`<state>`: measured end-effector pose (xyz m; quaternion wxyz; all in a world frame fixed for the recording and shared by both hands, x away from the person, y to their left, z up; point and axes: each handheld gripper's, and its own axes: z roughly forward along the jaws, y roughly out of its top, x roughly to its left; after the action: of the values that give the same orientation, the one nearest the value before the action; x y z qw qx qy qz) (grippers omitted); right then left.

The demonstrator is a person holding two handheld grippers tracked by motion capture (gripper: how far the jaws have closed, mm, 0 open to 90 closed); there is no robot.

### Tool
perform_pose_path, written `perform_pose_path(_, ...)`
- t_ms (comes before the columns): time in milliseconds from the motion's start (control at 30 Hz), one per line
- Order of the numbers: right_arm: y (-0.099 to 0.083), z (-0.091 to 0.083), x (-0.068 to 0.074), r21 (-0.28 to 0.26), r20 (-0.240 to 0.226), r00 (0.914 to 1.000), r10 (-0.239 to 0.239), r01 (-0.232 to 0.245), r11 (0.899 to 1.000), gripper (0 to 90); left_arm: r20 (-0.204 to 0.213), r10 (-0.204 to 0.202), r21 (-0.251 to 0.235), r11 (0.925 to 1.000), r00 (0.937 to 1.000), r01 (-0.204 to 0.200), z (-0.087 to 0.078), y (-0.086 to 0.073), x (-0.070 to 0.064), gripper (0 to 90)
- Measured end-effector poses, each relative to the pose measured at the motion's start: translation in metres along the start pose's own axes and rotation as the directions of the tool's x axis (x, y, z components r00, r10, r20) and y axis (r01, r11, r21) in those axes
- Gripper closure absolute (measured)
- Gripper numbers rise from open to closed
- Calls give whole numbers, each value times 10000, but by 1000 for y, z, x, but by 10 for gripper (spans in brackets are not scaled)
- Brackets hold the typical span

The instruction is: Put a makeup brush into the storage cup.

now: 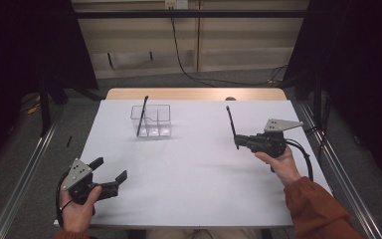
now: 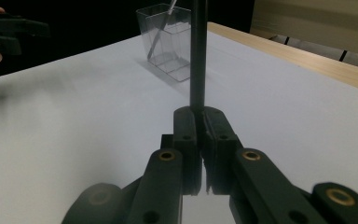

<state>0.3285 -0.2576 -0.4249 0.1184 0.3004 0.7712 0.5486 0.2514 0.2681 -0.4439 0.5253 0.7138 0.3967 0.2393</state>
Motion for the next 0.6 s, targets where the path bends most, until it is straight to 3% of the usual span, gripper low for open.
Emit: perform_pose_path(600,4,17,31,-349,-1063,9943,-1,-36,9994,847,119,-63,-151,9999,9999,65,2,0,-1,41)
